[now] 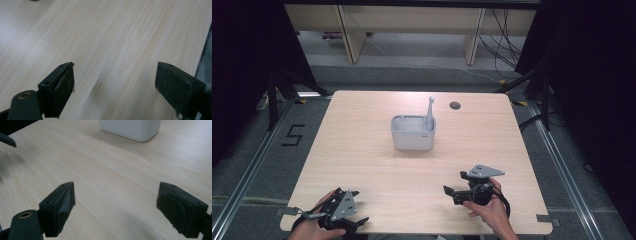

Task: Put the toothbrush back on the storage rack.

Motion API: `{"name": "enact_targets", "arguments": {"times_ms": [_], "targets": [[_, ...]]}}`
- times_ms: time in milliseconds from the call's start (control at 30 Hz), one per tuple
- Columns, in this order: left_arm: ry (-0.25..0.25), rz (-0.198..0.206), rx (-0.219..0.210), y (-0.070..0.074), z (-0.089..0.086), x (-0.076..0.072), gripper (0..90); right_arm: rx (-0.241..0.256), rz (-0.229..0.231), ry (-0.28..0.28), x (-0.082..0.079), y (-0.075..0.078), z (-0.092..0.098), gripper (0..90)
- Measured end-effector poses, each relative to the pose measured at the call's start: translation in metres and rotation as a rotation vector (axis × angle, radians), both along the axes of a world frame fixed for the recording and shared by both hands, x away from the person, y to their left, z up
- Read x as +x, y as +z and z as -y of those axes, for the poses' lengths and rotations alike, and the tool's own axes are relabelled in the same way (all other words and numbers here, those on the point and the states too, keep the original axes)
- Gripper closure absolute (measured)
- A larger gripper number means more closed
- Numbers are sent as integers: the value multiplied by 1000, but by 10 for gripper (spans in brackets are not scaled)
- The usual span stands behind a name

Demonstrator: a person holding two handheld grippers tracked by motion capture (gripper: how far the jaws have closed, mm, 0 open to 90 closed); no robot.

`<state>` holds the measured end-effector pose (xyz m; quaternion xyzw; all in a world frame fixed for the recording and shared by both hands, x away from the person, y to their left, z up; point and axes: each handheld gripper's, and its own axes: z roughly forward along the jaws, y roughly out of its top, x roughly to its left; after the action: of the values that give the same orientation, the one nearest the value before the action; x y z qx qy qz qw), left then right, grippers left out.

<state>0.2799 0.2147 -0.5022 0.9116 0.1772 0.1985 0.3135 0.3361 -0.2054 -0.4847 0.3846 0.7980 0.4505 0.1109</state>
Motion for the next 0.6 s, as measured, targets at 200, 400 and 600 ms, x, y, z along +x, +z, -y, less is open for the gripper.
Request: {"name": "enact_targets", "arguments": {"times_ms": [200, 400, 600], "targets": [[1, 0, 1, 0, 0, 0, 156, -11, -12, 13, -7, -2, 2, 162], [5, 10, 24, 1, 0, 0, 156, -23, -25, 9, -16, -5, 4, 162], [19, 22, 15, 0, 0, 0, 156, -46, -24, 29, -24, -6, 7, 162]]}}
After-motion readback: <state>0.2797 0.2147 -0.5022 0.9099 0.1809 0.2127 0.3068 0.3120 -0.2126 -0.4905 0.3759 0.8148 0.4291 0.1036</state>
